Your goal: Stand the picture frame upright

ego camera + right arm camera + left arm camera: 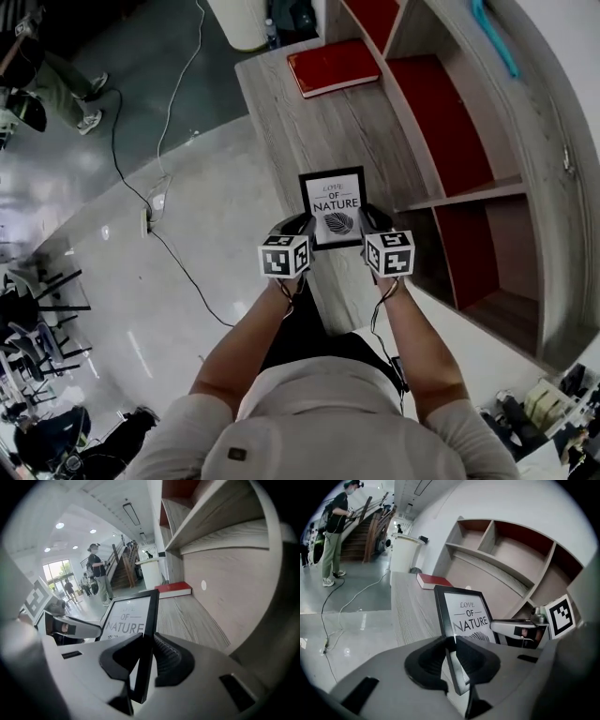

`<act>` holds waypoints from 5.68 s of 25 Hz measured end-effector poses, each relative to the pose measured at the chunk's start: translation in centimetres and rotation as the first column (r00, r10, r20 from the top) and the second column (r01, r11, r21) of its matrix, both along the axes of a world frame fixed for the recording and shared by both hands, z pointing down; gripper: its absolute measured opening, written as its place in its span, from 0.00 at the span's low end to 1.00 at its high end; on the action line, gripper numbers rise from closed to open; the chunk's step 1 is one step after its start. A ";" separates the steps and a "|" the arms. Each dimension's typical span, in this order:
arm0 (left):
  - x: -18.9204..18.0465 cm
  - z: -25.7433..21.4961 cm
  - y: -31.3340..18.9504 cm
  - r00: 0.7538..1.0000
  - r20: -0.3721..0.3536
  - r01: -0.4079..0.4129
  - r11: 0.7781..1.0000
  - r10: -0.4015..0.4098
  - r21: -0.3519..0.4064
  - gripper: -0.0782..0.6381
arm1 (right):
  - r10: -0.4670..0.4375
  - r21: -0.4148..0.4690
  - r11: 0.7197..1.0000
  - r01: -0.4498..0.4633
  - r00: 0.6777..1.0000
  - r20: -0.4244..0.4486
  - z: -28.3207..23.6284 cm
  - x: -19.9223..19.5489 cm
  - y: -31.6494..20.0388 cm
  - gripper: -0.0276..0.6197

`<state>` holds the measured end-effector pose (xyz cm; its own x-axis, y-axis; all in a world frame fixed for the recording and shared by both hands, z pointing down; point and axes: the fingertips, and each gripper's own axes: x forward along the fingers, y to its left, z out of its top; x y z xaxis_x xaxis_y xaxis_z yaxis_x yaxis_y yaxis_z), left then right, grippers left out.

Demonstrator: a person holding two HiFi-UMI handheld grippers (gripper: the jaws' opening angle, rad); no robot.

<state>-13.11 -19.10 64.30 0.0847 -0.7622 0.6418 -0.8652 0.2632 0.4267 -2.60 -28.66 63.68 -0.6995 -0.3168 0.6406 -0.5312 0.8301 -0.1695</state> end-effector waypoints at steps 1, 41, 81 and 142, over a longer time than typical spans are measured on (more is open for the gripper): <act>0.2 -1.0 0.6 1.000 0.007 0.007 1.000 -0.007 0.012 0.22 | -0.004 0.012 1.000 0.004 1.000 0.011 -1.1 0.2 0.6 0.17; -0.6 -14.9 1.2 0.956 0.285 -0.163 0.939 0.074 0.301 0.22 | 0.062 0.253 0.957 -0.145 0.950 0.307 -14.2 0.8 2.7 0.17; 2.9 -7.1 -3.4 0.740 0.263 -0.671 0.702 0.619 0.237 0.22 | 0.604 0.190 0.728 -0.659 0.747 0.278 -5.9 6.8 7.4 0.18; 3.7 12.8 -16.5 0.769 0.190 -0.634 0.765 0.610 0.112 0.22 | 0.555 0.038 0.822 -0.569 0.813 0.173 14.0 7.4 -5.6 0.17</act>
<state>-9.39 -35.63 77.13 0.4993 -0.6641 0.5565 -0.8653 -0.4145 0.2818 4.76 -34.28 77.71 -0.4665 -0.7315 0.4974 -0.8838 0.4089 -0.2274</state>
